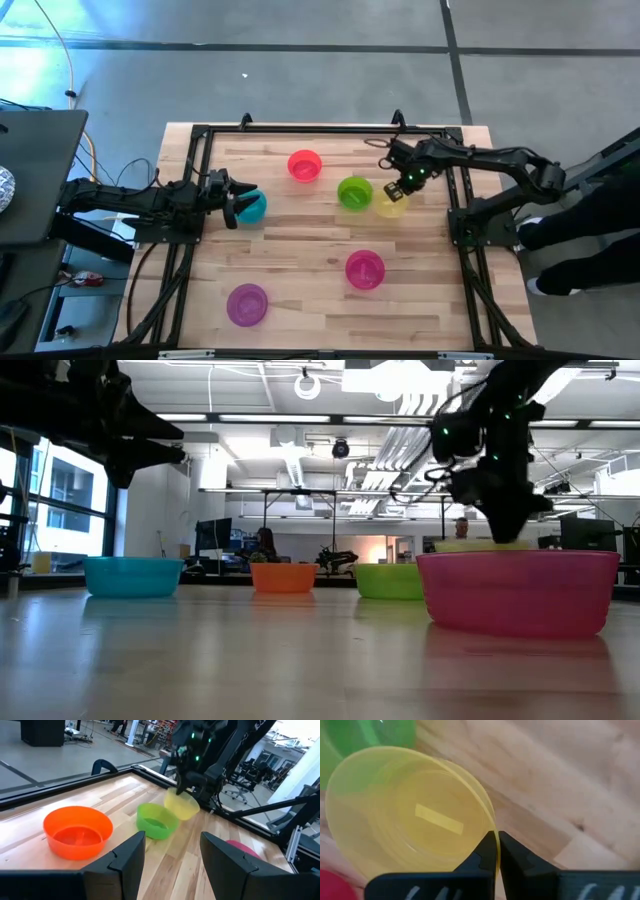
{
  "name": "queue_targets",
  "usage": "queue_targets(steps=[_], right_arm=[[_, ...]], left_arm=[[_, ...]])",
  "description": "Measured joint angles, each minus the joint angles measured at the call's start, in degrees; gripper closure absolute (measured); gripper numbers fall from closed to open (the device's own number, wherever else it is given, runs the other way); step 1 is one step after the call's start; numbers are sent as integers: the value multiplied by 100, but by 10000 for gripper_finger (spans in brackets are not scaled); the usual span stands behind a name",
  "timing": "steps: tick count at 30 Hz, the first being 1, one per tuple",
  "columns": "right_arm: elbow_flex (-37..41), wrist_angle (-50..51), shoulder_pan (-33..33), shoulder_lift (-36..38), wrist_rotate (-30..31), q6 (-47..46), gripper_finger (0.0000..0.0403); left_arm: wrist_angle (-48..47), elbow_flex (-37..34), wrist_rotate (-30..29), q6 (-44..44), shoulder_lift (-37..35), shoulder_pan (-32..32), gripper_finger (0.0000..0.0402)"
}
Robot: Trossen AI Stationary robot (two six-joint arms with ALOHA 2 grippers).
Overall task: Nest bowls inside each other
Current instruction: Stack the yellow bowl on top of the green bowl
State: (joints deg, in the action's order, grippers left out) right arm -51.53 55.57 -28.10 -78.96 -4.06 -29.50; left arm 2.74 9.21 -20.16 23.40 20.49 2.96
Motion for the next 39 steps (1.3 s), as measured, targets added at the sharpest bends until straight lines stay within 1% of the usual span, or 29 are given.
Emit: queue_targets(steps=[6, 11, 15, 20, 26, 31, 39], right_arm=[[-768, 203, -11, 0, 238, 115, 403], [-1082, 192, -88, -13, 222, 102, 403], [-1103, -65, -120, -107, 50, -173, 403], [-1103, -519, -80, -454, -273, -460, 403], [-1103, -848, 13, -847, -358, -784, 403], [-1103, -1224, 15, -1064, -681, -995, 403], [-1103, -1343, 132, -1288, -705, -1152, 403]], left_arm=[[1, 0, 0, 0, 0, 0, 222], [-4, 0, 0, 0, 0, 0, 222], [-113, 0, 0, 0, 0, 0, 222], [-170, -2, 0, -2, 26, 0, 222], [-170, -1, 0, -2, 25, 0, 222], [-170, 0, 0, -2, 24, 0, 222], [-170, 0, 0, -2, 24, 0, 222]])
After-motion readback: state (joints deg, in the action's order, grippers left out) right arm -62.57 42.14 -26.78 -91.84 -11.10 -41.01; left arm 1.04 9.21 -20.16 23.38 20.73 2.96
